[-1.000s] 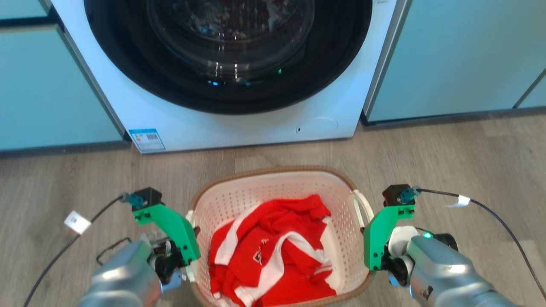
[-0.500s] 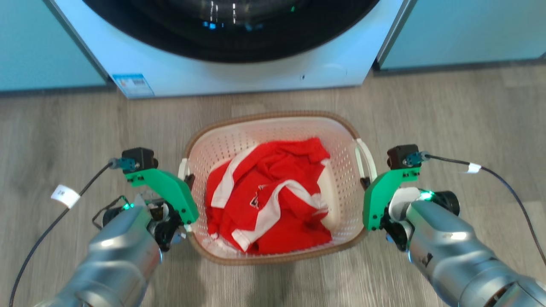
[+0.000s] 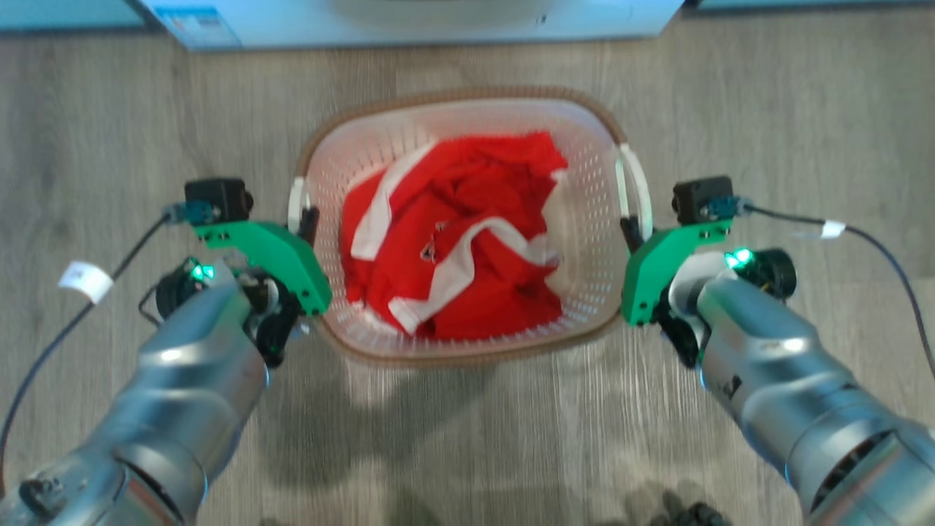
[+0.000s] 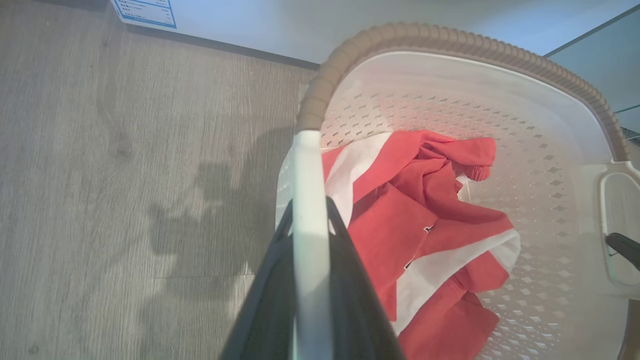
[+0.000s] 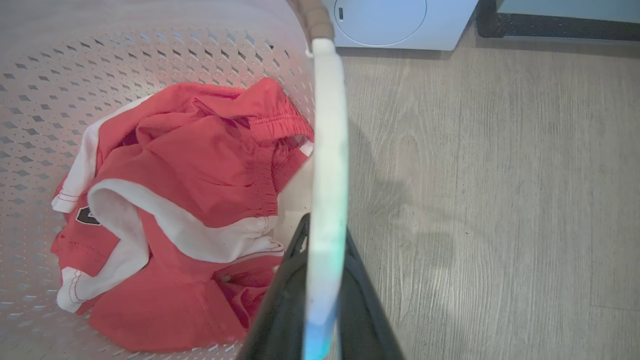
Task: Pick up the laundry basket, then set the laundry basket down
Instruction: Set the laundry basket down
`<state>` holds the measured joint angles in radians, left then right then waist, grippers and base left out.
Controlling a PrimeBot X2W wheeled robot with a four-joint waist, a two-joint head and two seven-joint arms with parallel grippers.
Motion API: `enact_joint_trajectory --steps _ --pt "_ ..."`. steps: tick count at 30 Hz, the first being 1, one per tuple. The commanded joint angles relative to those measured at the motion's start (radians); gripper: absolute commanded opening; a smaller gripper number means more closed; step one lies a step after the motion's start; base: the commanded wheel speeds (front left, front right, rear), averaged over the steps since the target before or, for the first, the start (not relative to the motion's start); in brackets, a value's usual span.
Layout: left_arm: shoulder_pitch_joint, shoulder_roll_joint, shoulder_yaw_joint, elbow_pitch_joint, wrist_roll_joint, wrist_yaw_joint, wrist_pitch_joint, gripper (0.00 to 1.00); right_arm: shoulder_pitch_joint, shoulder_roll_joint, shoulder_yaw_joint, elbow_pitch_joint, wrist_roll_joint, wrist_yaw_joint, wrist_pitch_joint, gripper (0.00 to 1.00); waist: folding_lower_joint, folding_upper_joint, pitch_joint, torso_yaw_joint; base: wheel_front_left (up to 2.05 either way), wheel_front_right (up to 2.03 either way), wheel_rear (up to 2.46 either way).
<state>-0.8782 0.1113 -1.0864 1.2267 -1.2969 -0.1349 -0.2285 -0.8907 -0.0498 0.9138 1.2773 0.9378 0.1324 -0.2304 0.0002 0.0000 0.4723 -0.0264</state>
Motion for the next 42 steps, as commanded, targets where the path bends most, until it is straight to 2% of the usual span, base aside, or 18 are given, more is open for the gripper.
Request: enact_joint_trajectory --steps 1,6,17,25,33,42 --pt "-0.056 0.054 0.024 0.004 0.017 0.004 -0.026 0.00 -0.010 -0.018 -0.002 0.007 -0.016 -0.002 -0.019 0.00 -0.0002 0.0000 0.074 0.010 0.00 0.00 0.00" --pt "-0.103 0.062 0.056 0.006 0.045 0.004 -0.032 0.00 -0.045 -0.025 -0.028 0.011 -0.046 -0.002 -0.030 0.00 -0.0002 0.0000 0.152 0.013 0.00 0.00 0.00" --pt "-0.143 0.082 0.222 -0.069 0.210 0.032 -0.033 0.00 -0.102 -0.052 -0.155 -0.017 -0.167 -0.002 -0.031 0.00 -0.0002 0.0000 0.287 0.013 0.00 0.00 0.00" --pt "-0.118 0.064 0.312 -0.074 0.305 0.017 -0.033 0.00 -0.086 -0.044 -0.258 -0.027 -0.266 -0.002 -0.031 0.00 -0.0002 0.0000 0.335 0.008 0.00 0.00 0.00" --pt "-0.115 0.036 0.320 -0.045 0.322 0.005 -0.033 0.00 -0.068 -0.027 -0.321 -0.012 -0.332 -0.002 -0.031 0.00 -0.0002 0.0000 0.367 0.003 0.00 0.00 0.00" --pt "-0.118 0.035 0.285 -0.060 0.292 0.004 -0.033 0.00 -0.068 -0.015 -0.361 0.001 -0.377 -0.002 -0.031 0.00 -0.0002 0.0000 0.398 0.001 0.00 0.00 0.00"
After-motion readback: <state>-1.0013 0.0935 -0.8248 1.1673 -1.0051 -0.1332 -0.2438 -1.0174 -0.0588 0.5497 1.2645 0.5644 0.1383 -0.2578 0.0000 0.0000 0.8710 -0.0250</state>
